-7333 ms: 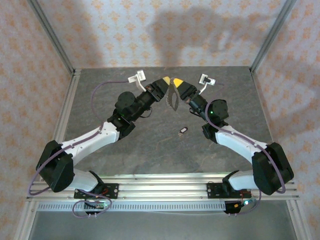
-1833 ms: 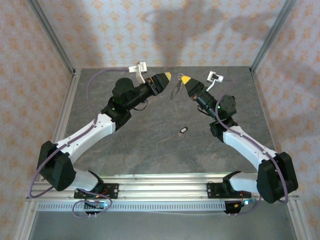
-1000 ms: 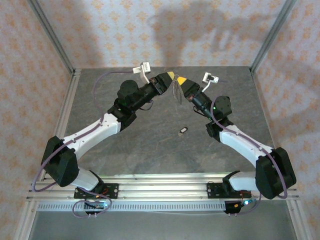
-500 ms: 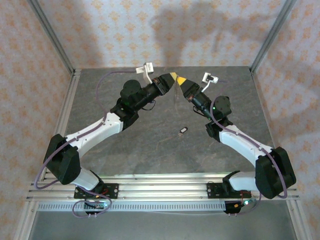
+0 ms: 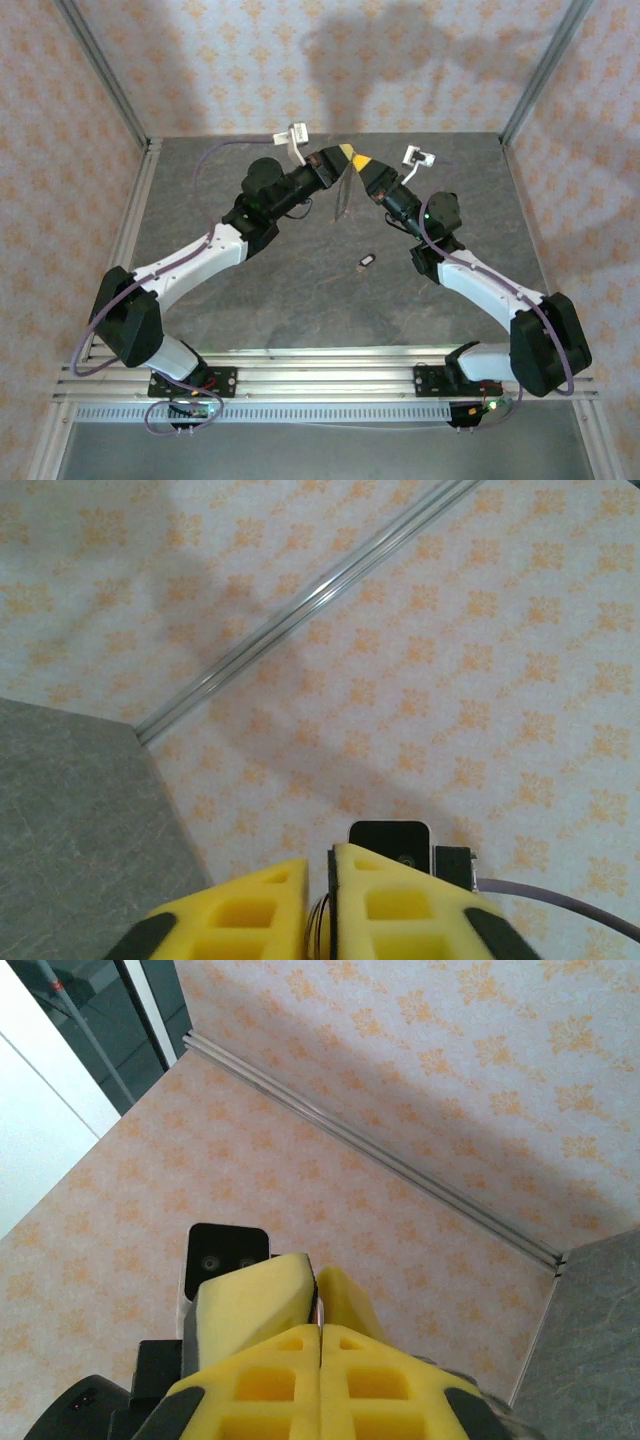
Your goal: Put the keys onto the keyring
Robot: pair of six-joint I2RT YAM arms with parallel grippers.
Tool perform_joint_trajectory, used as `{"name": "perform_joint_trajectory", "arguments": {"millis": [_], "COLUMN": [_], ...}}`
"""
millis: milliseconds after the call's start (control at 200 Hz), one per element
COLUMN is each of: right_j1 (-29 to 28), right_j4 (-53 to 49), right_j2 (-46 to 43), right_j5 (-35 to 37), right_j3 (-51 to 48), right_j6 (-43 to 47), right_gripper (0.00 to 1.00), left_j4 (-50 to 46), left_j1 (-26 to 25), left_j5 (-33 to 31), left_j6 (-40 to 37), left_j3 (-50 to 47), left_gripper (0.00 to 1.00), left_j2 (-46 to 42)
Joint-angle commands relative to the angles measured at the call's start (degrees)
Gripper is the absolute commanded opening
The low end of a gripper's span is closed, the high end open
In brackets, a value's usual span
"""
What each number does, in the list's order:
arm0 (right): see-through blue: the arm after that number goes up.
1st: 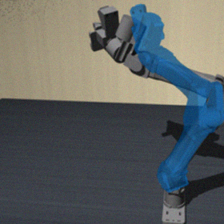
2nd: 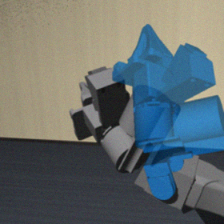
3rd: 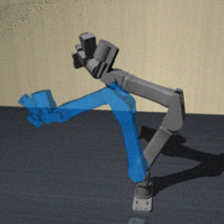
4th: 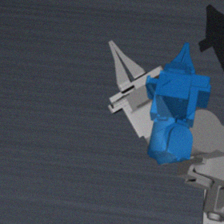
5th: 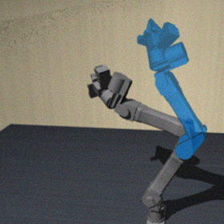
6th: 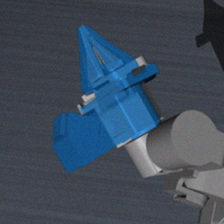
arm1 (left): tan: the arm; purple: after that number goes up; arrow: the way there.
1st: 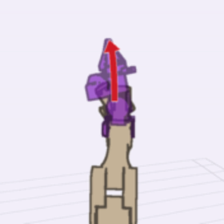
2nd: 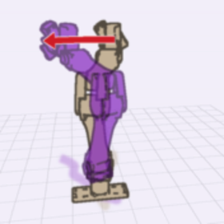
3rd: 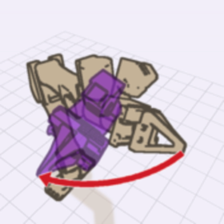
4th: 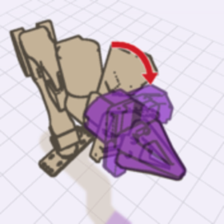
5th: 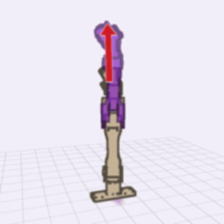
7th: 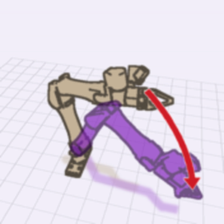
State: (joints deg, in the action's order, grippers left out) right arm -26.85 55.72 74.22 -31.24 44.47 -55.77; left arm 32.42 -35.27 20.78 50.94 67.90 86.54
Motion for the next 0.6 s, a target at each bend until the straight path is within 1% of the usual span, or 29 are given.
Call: {"name": "perform_joint_trajectory", "arguments": {"millis": [0, 50, 135, 180, 205, 225, 265, 330, 435, 591], "right_j1": [-0.4, -0.3, -0.3, -0.3, -0.3, -0.3, -0.2, 0.4, 2.7, 7.1], "right_j4": [2.6, 2.4, 1.1, -1.5, -3.1, -5.6, -9.9, -16.1, -21.7, -24.4], "right_j2": [-0.2, -0.1, -0.2, -1.1, -1.6, -2.6, -4.5, -8.0, -11.7, -13.4], "right_j5": [-1.0, -1.1, -1.5, -1.3, -1.1, -0.8, 0.0, 1.4, 0.9, -3.9], "right_j3": [2.4, 2.5, 2.9, 2.9, 3.0, 3.1, 3.1, 3.0, 3.0, 3.0], "right_j6": [0.2, 0.3, 0.7, 2.1, 3.0, 4.4, 7.1, 11.0, 14.0, 14.4], "right_gripper": [0.0, 0.0, 0.0, 0.0, 0.04, 0.11, 0.2, 0.29, 0.34, 0.35], "left_j4": [1.2, 1.0, 0.5, -0.3, -0.8, -1.3, -2.8, -5.1, -7.6, -15.0], "left_j1": [-0.7, -0.7, -0.7, -0.7, -0.6, -0.6, -0.4, 0.1, 1.3, 2.5], "left_j5": [1.1, 1.1, 1.2, 1.3, 1.5, 1.7, 2.4, 3.9, 8.9, 19.3], "left_j6": [-0.9, -1.0, -1.6, -2.2, -2.7, -3.1, -4.1, -5.9, -7.8, -13.8], "left_j3": [2.1, 2.2, 2.5, 2.8, 3.0, 3.3, 3.9, 5.0, 7.6, 14.2], "left_gripper": [0.06, 0.0, 0.0, 0.0, 0.0, 0.0, 0.0, 0.0, 0.0, 0.0], "left_j2": [0.3, 0.3, 0.2, 0.1, 0.0, -0.1, -0.4, -0.7, -0.1, 1.9]}}
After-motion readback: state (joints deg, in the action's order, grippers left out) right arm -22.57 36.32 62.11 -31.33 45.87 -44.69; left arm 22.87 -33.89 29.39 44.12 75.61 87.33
